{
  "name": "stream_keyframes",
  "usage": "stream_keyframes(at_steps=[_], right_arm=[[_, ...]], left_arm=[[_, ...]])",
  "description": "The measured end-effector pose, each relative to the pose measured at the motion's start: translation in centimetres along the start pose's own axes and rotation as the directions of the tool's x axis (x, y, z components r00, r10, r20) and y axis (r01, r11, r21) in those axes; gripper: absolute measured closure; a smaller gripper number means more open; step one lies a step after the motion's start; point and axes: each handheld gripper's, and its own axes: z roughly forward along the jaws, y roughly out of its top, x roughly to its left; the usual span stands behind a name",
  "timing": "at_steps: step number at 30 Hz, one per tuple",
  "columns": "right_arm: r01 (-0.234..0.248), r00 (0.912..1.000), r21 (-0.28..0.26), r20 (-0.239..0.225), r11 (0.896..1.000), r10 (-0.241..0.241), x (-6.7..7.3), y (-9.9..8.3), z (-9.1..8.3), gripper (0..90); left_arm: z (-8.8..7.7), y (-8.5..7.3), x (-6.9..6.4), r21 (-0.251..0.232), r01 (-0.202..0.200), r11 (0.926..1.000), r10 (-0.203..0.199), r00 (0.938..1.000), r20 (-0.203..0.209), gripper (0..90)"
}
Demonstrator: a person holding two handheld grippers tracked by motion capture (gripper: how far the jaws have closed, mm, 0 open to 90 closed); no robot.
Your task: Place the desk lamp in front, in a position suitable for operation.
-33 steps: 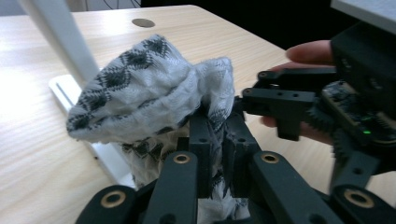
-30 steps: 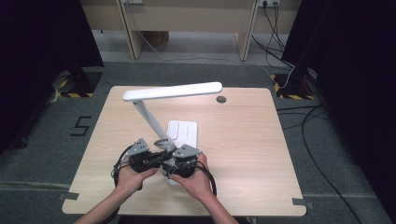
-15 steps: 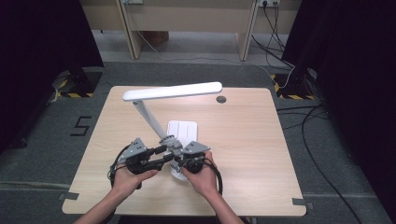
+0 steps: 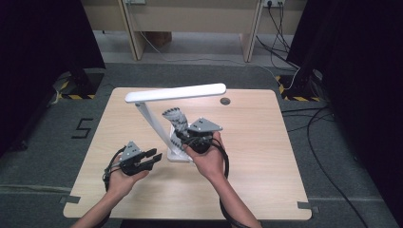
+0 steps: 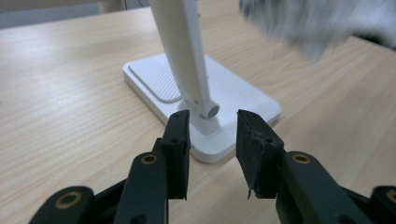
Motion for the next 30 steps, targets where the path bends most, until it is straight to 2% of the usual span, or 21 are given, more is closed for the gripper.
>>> stream_keyframes(at_steps=[3,5,8,12,17,22,23,24,27,30], right_arm=[[-0.002,0.9999,-0.029,-0.017,1.0,0.001,0.0,1.4,0.6,69.7],[-0.011,0.9996,-0.028,-0.027,1.0,0.01,-0.1,1.8,1.1,69.0],[-0.016,0.9988,-0.031,-0.046,0.999,0.015,0.1,2.0,1.6,69.2],[-0.024,0.9986,-0.046,-0.049,0.999,0.021,0.4,2.4,2.0,70.2],[-0.029,0.9977,-0.074,-0.064,0.997,0.024,0.3,3.3,2.5,71.0],[-0.058,0.9956,-0.092,-0.079,0.994,0.05,0.5,4.0,2.7,71.2],[-0.044,0.9965,-0.097,-0.075,0.994,0.037,0.5,4.2,2.7,71.2],[-0.062,0.9952,-0.094,-0.082,0.994,0.055,0.7,4.3,2.8,71.2],[-0.052,0.9954,-0.098,-0.086,0.994,0.043,0.7,4.4,3.0,71.2],[-0.067,0.9941,-0.107,-0.092,0.992,0.057,0.8,4.4,3.2,71.2]], left_arm=[[1.0,-0.3,0.1,0.016,-0.003,0.9999,0.003,1.0,-0.004,66.0],[1.4,-0.4,0.1,0.024,-0.012,0.9996,0.013,0.9999,-0.007,67.2],[1.8,-0.6,0.1,0.024,-0.03,0.9993,0.03,0.9994,-0.018,69.5],[2.2,-0.6,0.3,0.026,-0.039,0.9989,0.04,0.9986,-0.035,71.9],[2.7,-0.6,0.5,0.033,-0.048,0.9983,0.049,0.998,-0.038,73.6],[3.0,-0.7,0.6,0.038,-0.053,0.9979,0.054,0.9978,-0.038,73.9],[3.1,-0.7,0.6,0.036,-0.054,0.9979,0.055,0.9976,-0.041,73.9],[3.1,-0.7,0.6,0.037,-0.058,0.9976,0.06,0.9973,-0.042,74.0],[3.3,-0.8,0.6,0.036,-0.064,0.9973,0.066,0.9969,-0.044,74.0],[3.4,-0.9,0.6,0.036,-0.066,0.9972,0.067,0.9968,-0.042,74.0]])
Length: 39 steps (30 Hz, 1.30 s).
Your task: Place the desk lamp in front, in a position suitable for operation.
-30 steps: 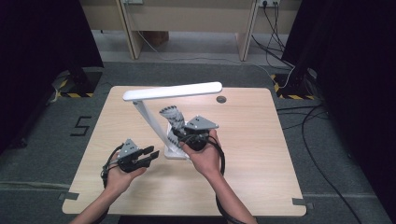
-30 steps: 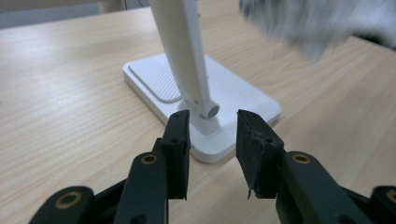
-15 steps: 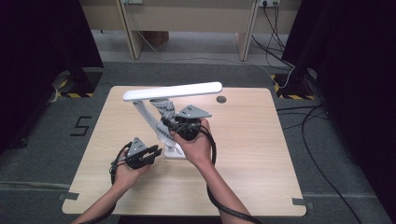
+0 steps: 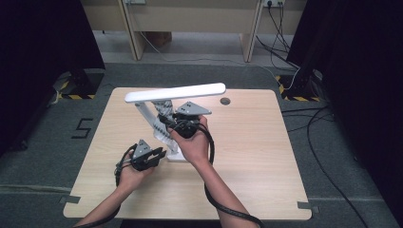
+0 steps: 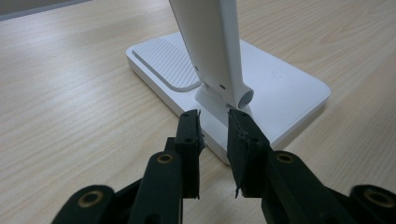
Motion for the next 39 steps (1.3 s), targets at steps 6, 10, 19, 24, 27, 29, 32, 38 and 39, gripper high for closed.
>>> stream_keyframes(at_steps=[6,10,19,24,27,29,32,38,39], right_arm=[[-0.01,0.9999,-0.002,-0.008,1.0,0.01,0.1,0.1,0.3,70.8],[0.001,1.0,0.033,-0.002,0.999,-0.001,0.0,0.0,0.2,68.9],[0.246,0.9621,0.185,0.073,0.952,-0.263,0.7,0.3,-0.5,70.2],[0.243,0.9652,0.171,0.055,0.955,-0.255,1.2,0.4,-0.6,70.8],[0.247,0.9654,0.156,0.045,0.956,-0.257,1.3,0.6,-0.5,70.8],[0.251,0.9646,0.154,0.044,0.956,-0.26,1.3,0.6,-0.4,70.8],[0.246,0.9664,0.152,0.036,0.957,-0.254,1.4,0.6,-0.3,70.7],[0.239,0.9689,0.164,0.027,0.957,-0.246,1.1,0.1,0.0,71.0],[0.239,0.9685,0.164,0.031,0.957,-0.247,1.1,0.1,0.0,71.0]], left_arm=[[0.2,-0.1,-0.1,-0.001,0.0,1.0,0.0,1.0,0.003,74.2],[0.2,-0.1,-0.2,-0.002,-0.006,1.0,0.006,1.0,0.004,74.0],[0.0,-0.1,-0.3,-0.006,-0.012,0.9999,0.012,0.9999,0.003,73.7],[0.2,-0.2,-0.3,-0.004,-0.01,0.9999,0.01,0.9999,0.003,73.5],[0.3,-0.3,-0.3,0.001,-0.009,1.0,0.009,0.9999,0.008,73.6],[0.3,-0.3,-0.2,0.004,-0.01,0.9999,0.01,0.9999,0.005,73.8],[0.5,-0.4,-0.2,0.004,-0.005,1.0,0.005,1.0,0.002,73.9],[0.6,-0.5,-0.2,0.008,0.001,1.0,-0.001,1.0,0.008,74.7],[0.6,-0.5,-0.1,0.009,-0.008,0.9999,0.008,1.0,0.005,74.8]])
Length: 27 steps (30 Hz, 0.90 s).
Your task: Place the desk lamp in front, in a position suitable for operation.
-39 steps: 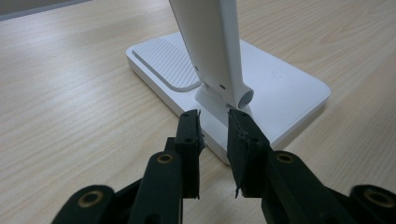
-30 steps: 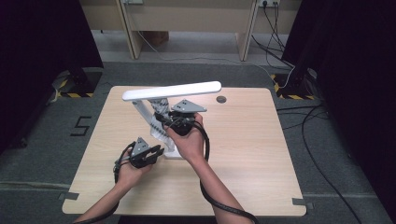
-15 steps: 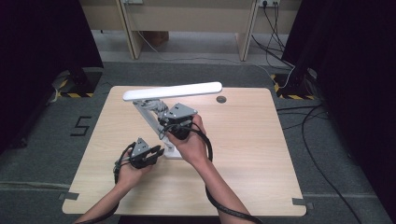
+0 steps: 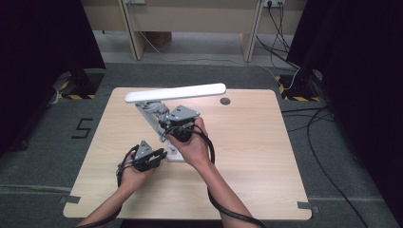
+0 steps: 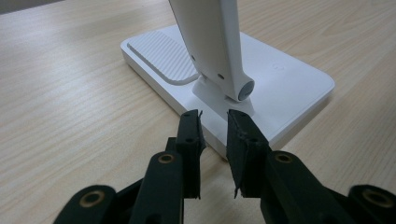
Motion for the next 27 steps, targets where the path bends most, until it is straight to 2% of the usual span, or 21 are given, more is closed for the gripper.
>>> stream_keyframes(at_steps=[9,15,20,23,27], right_arm=[[0.015,0.9999,0.018,-0.008,1.0,-0.014,-0.04,-0.55,0.48,71.3],[0.027,0.9995,0.02,-0.013,0.999,-0.027,-0.29,-0.94,0.79,71.3],[0.02,0.9998,0.02,-0.01,1.0,-0.02,-0.37,-0.87,0.71,71.3],[0.019,0.9998,0.016,-0.008,1.0,-0.019,-0.4,-0.85,0.72,71.3],[0.02,0.9998,0.014,-0.007,1.0,-0.02,-0.38,-0.74,0.63,71.3]], left_arm=[[0.03,0.05,0.07,0.002,-0.01,0.9999,0.01,0.9999,-0.004,75.2],[0.3,-0.02,0.09,-0.005,0.005,1.0,-0.005,1.0,-0.001,75.2],[0.47,0.03,0.14,-0.006,0.022,0.9997,-0.022,0.9997,0.007,75.4],[0.5,0.23,0.32,-0.013,0.051,0.9986,-0.051,0.9986,0.017,75.4],[0.43,0.61,0.43,-0.016,0.055,0.9984,-0.054,0.9983,0.022,75.5]])
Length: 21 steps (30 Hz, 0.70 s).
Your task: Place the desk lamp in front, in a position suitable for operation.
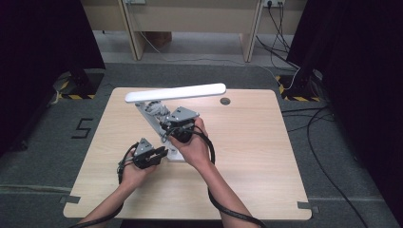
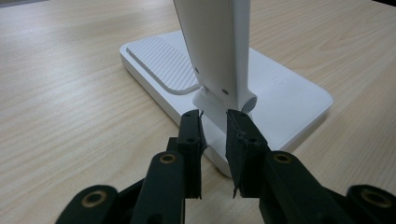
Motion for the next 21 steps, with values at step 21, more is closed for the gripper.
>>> stream_keyframes(at_steps=[21], right_arm=[[0.002,0.9986,-0.009,-0.052,1.0,-0.003,0.01,-0.17,0.15,71.4]], left_arm=[[0.88,-0.23,-0.14,0.042,0.016,0.999,-0.017,0.9989,0.044,76.1]])
